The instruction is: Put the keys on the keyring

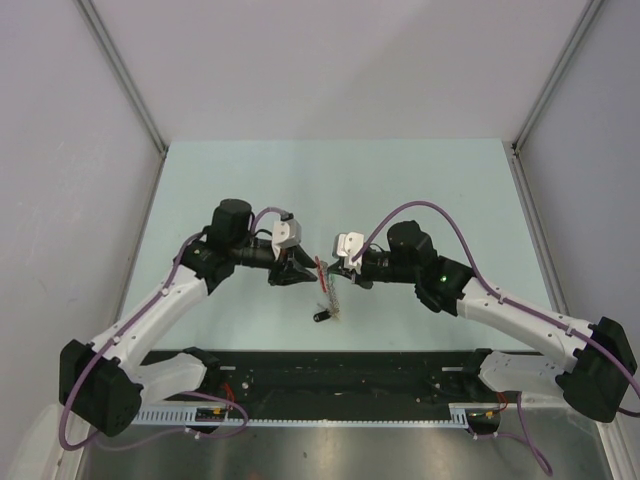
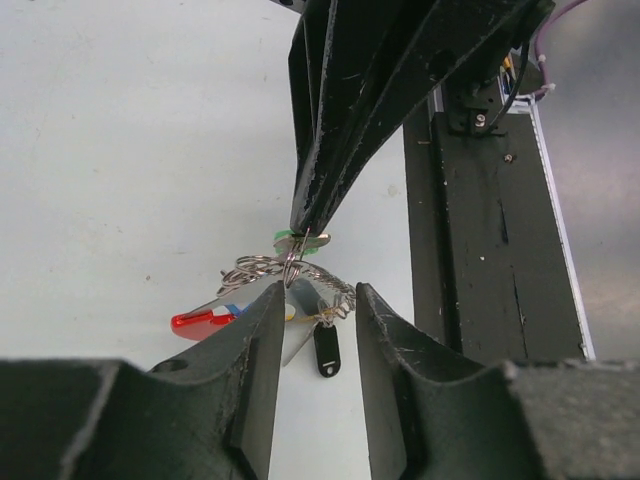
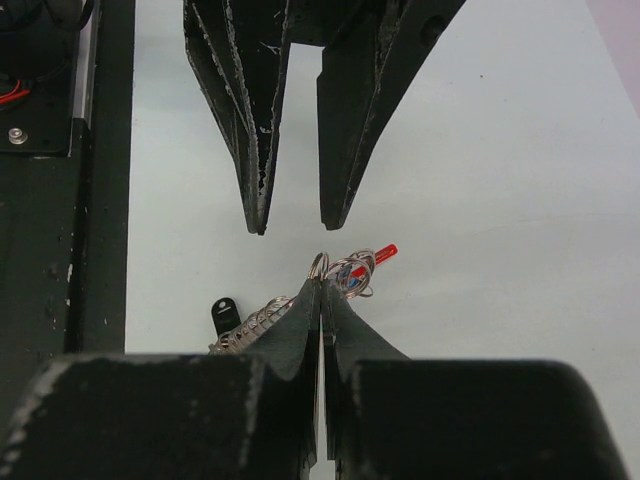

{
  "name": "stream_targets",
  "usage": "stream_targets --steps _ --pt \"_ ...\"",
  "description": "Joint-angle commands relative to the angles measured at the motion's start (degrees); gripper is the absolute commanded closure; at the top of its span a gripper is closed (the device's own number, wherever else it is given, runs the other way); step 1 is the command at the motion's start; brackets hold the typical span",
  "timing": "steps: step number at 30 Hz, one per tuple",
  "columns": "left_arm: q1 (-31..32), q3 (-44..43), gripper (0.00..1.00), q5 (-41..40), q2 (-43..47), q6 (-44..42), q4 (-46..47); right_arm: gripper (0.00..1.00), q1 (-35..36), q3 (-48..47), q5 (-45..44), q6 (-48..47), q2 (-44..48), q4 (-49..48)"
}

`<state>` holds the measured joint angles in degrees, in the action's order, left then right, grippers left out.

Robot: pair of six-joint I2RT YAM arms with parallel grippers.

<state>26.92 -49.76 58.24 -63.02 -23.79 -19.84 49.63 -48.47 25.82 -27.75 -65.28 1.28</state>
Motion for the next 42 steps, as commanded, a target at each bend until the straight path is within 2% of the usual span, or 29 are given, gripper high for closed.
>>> stream_targets --steps 1,25,28,32,36,42 --pt "1.1 -2.8 0.63 1.8 -0.5 -5.4 -2.2 1.00 -0.1 -3.4 1.4 -0.5 0.8 -2.1" --pt "4.1 -5.1 0.76 0.2 -5.7 -7.0 -5.1 1.00 0.6 -4.0 1.9 -0.2 -0.5 -2.5" --pt "4.2 -5.2 0.81 0.1 -6.0 -6.7 -5.1 1.00 0.6 -4.1 1.9 -0.2 -0.6 -2.4" --pt "4.2 -5.3 1.00 -0.6 -6.0 -6.1 -5.2 1.00 0.7 -4.1 1.8 -0.3 -0.5 -2.1" --pt "4.3 -5.1 1.00 -2.0 -5.5 -3.6 -4.0 1.00 0.6 -4.2 0.6 -0.6 0.7 -1.5" --pt "3.6 -3.2 1.00 -5.6 -3.7 2.2 0.7 1.00 0.2 -4.1 -2.8 -1.6 2.8 5.2"
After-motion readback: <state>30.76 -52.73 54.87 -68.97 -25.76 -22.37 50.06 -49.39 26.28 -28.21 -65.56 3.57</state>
